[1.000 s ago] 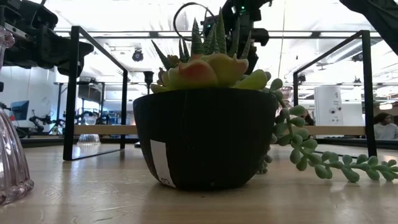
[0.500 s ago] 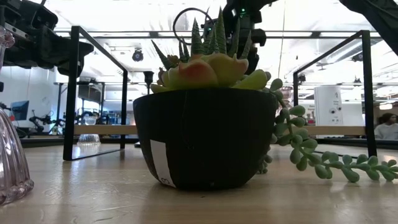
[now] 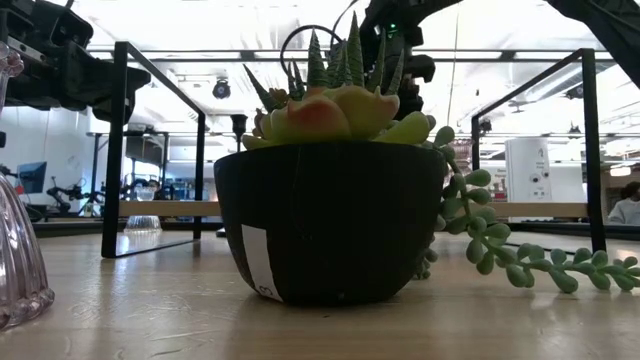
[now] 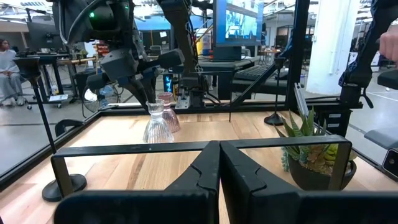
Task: Pick & Place candle stick holders
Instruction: Put the bottom transparent candle holder on the shelf
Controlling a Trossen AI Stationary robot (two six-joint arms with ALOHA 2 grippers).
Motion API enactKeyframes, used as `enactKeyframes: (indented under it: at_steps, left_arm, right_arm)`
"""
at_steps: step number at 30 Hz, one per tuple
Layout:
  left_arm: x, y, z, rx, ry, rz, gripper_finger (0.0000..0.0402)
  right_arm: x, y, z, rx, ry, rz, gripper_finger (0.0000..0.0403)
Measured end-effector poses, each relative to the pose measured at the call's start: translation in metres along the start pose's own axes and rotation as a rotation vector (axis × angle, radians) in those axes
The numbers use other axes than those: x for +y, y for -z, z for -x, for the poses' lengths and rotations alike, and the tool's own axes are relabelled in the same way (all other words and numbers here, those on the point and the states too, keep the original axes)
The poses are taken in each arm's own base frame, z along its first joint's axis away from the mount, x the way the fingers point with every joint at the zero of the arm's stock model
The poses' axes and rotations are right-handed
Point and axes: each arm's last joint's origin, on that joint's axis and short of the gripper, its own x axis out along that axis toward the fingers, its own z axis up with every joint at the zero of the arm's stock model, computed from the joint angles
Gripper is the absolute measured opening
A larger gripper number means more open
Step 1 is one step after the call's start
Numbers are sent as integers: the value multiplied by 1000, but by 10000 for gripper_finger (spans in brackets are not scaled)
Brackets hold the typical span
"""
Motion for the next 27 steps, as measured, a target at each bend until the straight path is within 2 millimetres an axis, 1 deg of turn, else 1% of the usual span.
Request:
enactKeyframes:
  at_steps: [9, 27]
  left_arm:
    - [0, 0, 0, 0, 0, 0, 14]
    - [0, 0, 0, 0, 0, 0, 14]
  right_arm:
    - [3, -1, -2, -6, -19, 5, 17]
    - [3, 0, -3, 5, -24, -22, 20]
